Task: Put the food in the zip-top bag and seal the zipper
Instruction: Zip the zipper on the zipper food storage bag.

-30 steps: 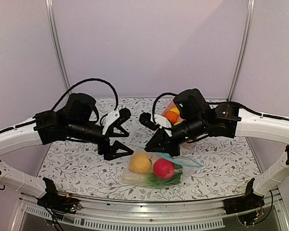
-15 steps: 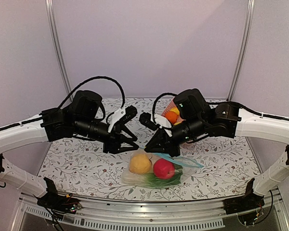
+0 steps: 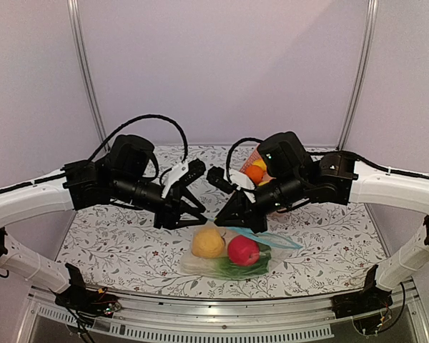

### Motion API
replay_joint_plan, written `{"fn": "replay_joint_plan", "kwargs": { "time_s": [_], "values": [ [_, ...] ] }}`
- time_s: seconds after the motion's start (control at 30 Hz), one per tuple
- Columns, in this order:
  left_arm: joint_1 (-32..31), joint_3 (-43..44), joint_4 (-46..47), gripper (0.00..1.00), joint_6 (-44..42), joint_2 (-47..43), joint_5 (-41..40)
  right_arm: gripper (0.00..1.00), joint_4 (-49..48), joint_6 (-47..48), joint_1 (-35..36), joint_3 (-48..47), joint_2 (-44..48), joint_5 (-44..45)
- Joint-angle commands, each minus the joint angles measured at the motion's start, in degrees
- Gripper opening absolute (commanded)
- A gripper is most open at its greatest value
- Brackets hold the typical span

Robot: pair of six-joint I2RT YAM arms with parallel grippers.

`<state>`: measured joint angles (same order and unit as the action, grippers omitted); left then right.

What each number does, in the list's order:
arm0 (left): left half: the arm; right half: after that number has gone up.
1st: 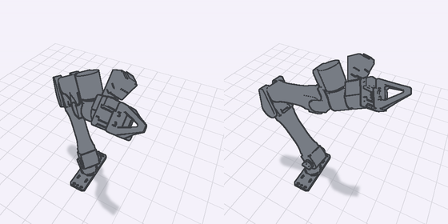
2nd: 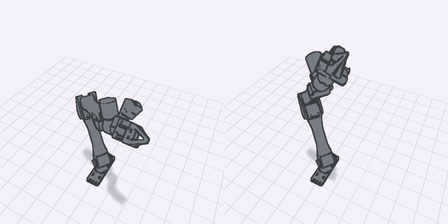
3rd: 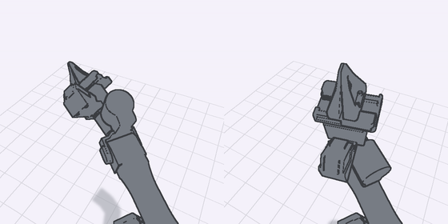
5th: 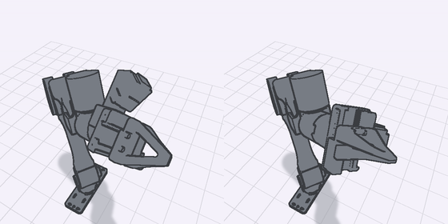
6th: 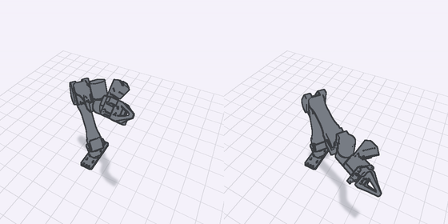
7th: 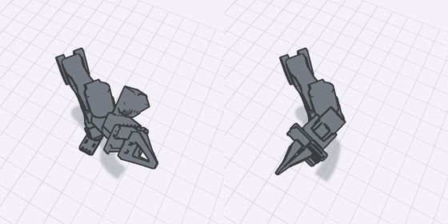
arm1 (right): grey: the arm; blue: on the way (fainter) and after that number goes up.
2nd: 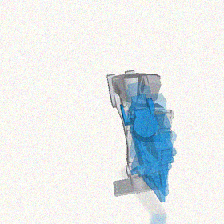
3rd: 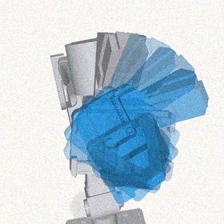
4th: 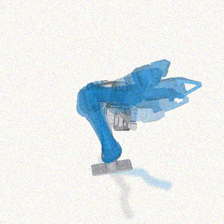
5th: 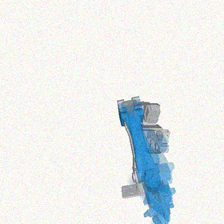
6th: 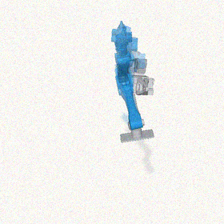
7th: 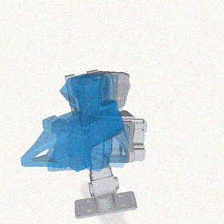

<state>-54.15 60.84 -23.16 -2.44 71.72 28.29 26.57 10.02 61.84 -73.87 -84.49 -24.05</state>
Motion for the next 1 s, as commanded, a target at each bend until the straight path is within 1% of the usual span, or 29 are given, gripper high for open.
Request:
{"fn": "replay_joint_plan", "kwargs": {
  "time_s": [0.0,0.1,0.17,0.27,0.57,0.97],
  "values": [
    [-0.23,1.3,-0.48,0.31,-0.73,0.81,0.36,0.0,0.46,-0.79,-0.19,-1.07,0.63,0.89],
    [-0.26,1.22,-0.64,0.11,-0.73,0.55,-0.12,0.0,0.64,-0.76,-0.21,-0.93,0.79,1.23],
    [-0.28,1.21,-0.78,0.01,-0.88,0.14,-0.67,0.0,0.77,-0.79,-0.26,-0.8,1.02,1.64],
    [-0.25,1.37,-1.74,0.0,-1.59,-0.71,-2.74,0.0,1.08,-1.03,-0.32,-0.55,1.54,2.19],
    [0.28,1.67,-5.23,0.0,-4.13,-4.69,-12.62,0.0,3.43,-2.34,-1.47,1.38,4.76,5.1],
    [2.05,1.83,-7.03,0.0,-5.57,-6.28,-15.83,0.0,6.09,-3.42,-2.03,2.67,7.7,7.38]
  ]
}}
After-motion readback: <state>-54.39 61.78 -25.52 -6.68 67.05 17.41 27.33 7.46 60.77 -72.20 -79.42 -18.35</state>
